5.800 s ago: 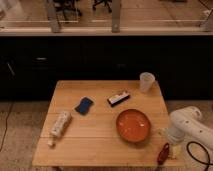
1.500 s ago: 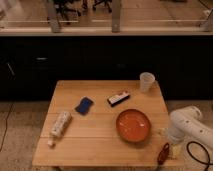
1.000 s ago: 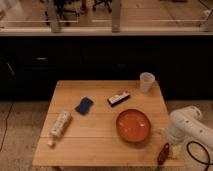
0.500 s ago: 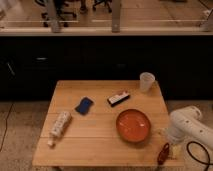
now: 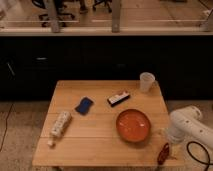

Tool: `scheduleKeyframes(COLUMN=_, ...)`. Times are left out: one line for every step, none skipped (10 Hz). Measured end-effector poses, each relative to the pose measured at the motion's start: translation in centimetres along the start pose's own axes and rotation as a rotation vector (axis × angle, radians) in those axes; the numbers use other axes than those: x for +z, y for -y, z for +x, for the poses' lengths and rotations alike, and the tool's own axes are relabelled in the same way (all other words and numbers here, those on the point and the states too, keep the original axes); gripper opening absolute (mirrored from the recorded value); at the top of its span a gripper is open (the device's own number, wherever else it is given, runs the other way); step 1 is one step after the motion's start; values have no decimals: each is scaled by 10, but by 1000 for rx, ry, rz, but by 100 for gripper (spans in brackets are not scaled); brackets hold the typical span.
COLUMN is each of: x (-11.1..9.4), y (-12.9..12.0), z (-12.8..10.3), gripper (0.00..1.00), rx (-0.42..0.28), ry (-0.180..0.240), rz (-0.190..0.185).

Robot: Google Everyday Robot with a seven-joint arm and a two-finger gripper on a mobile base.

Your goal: Place the pepper in the ceramic bowl

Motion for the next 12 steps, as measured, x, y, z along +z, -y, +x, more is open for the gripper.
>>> scheduleKeyframes(x=-1, y=1, z=0, gripper=39, rx=-2, ry=0, rz=2)
scheduleKeyframes(x=-4, y=2, z=-1, gripper=29, rx=-1, ry=0, rz=4)
scheduleKeyframes(x=-5, y=1, z=-1, gripper=20, rx=-1, ry=0, rz=2)
scheduleKeyframes(x=-8, y=2, z=-1, gripper=11, rx=-2, ry=0, rz=3)
scheduleKeyframes(x=-8, y=-4, z=0, gripper=3, rx=-2, ry=-1, rz=-14)
scheduleKeyframes(x=-8, y=-3, z=3, gripper=0, rx=2, ry=-5, rz=-2)
scheduleKeyframes(x=-8, y=-3, z=2, gripper=0, rx=0, ry=-1, rz=-5)
scheduleKeyframes(x=-13, y=-2, z=-1, gripper=0, rx=-8, ry=26, rz=15)
scheduleKeyframes(x=-20, y=-5, z=0, gripper=0, rx=-10, ry=70, rz=35)
scheduleKeyframes(x=-34, y=-7, z=-2, gripper=0, rx=-20, ry=135, rz=60)
scheduleKeyframes(x=-54, y=-7, z=-6, gripper=0, rx=-37, ry=200, rz=90)
scheduleKeyframes(x=-71, y=-10, z=-6, gripper=0, rx=-44, ry=252, rz=116)
